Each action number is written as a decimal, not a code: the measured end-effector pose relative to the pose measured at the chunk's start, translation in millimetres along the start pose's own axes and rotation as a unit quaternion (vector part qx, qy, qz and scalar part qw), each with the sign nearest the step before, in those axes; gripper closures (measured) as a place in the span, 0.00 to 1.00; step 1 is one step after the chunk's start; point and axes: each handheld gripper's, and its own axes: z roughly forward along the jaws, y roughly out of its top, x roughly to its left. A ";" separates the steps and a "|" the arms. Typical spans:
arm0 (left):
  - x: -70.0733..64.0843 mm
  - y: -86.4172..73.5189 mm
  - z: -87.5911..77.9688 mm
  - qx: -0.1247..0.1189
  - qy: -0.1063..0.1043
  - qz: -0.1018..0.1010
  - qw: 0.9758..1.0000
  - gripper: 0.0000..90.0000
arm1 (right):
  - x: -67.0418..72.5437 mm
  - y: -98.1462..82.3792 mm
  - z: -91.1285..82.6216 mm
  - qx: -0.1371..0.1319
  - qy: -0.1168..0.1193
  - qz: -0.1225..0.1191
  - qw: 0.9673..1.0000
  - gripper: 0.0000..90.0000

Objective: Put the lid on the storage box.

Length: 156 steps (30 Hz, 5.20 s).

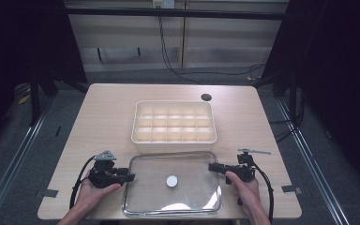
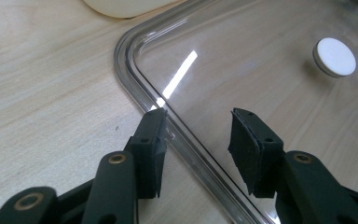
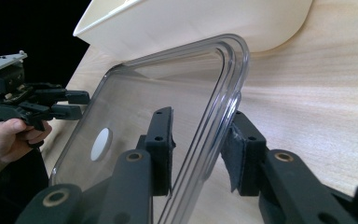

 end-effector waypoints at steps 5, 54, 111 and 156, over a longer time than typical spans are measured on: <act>0.9 0.3 0.0 0.000 0.002 0.004 1.000 0.62 | 0.1 2.3 -2.7 -0.013 0.015 0.005 1.000 0.79; 7.4 15.5 -24.0 -0.073 -0.063 -0.039 0.995 0.61 | 19.3 8.2 -10.4 -0.049 0.016 -0.053 0.997 0.82; -9.6 70.8 -61.5 -0.156 -0.044 0.004 0.987 0.76 | 57.7 47.7 -43.5 -0.131 -0.015 -0.123 0.984 0.83; -11.0 152.1 -82.0 -0.192 -0.026 0.031 0.981 0.76 | 73.1 121.9 -61.3 -0.170 -0.028 -0.144 0.974 0.81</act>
